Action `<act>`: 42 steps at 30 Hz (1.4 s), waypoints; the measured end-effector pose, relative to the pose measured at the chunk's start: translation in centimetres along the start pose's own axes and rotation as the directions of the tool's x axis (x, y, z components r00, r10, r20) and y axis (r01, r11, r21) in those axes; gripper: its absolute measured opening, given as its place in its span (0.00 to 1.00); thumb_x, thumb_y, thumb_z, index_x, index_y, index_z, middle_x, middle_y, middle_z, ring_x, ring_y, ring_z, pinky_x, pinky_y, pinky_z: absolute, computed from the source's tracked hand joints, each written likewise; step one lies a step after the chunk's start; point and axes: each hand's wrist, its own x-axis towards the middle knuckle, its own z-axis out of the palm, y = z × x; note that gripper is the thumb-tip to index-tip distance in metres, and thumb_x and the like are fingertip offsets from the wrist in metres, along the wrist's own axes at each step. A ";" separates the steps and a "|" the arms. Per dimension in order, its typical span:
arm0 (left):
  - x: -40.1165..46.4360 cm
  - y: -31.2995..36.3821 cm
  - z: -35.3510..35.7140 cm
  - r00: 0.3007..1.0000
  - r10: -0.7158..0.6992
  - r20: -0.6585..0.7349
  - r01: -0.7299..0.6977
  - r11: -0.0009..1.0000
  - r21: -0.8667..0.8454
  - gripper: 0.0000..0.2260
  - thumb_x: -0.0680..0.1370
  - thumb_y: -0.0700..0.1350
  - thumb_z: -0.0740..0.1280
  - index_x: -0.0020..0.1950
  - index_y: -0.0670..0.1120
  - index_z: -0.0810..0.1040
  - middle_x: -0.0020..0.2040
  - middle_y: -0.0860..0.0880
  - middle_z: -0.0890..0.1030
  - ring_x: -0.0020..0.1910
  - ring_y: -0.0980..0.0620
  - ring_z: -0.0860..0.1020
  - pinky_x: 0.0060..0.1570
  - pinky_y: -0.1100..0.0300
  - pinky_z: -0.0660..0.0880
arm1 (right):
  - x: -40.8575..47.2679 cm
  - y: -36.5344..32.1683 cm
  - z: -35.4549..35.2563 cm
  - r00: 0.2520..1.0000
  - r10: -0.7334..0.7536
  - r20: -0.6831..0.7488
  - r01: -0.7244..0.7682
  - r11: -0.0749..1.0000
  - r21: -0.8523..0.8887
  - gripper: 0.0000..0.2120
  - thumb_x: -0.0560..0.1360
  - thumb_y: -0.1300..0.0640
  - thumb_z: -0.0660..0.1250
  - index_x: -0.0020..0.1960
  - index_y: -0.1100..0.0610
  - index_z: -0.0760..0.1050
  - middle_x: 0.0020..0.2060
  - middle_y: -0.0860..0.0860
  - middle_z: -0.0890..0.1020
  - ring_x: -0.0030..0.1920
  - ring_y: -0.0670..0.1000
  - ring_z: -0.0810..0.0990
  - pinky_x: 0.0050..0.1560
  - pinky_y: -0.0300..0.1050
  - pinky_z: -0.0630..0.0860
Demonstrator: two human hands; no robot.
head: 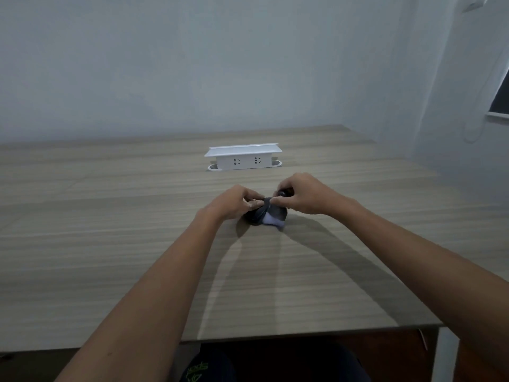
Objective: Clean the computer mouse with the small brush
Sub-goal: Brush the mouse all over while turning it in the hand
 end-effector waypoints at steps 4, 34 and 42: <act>0.0 -0.1 0.1 1.000 -0.014 -0.008 0.013 1.000 -0.013 0.16 0.80 0.48 0.67 0.67 0.47 0.79 0.60 0.46 0.83 0.53 0.54 0.78 0.54 0.63 0.69 | 0.4 2.1 -0.1 0.984 0.076 -0.159 -0.093 0.990 -0.103 0.11 0.74 0.54 0.70 0.43 0.62 0.84 0.38 0.54 0.85 0.41 0.55 0.82 0.41 0.48 0.76; 0.5 1.2 0.6 0.999 -0.034 0.003 0.034 0.997 0.065 0.34 0.63 0.60 0.80 0.66 0.51 0.78 0.56 0.50 0.82 0.52 0.49 0.80 0.53 0.54 0.78 | 1.8 1.3 -0.4 0.974 0.085 -0.212 -0.063 0.992 0.111 0.11 0.75 0.53 0.71 0.45 0.60 0.85 0.38 0.54 0.85 0.39 0.52 0.80 0.35 0.38 0.70; 0.6 0.8 -0.4 0.991 -0.096 0.099 0.096 0.995 0.004 0.44 0.69 0.47 0.79 0.79 0.45 0.59 0.68 0.52 0.78 0.70 0.51 0.71 0.61 0.63 0.63 | 1.8 2.9 -1.3 0.971 0.157 -0.181 -0.144 0.986 0.082 0.09 0.74 0.56 0.71 0.41 0.61 0.84 0.30 0.48 0.79 0.32 0.47 0.74 0.31 0.35 0.65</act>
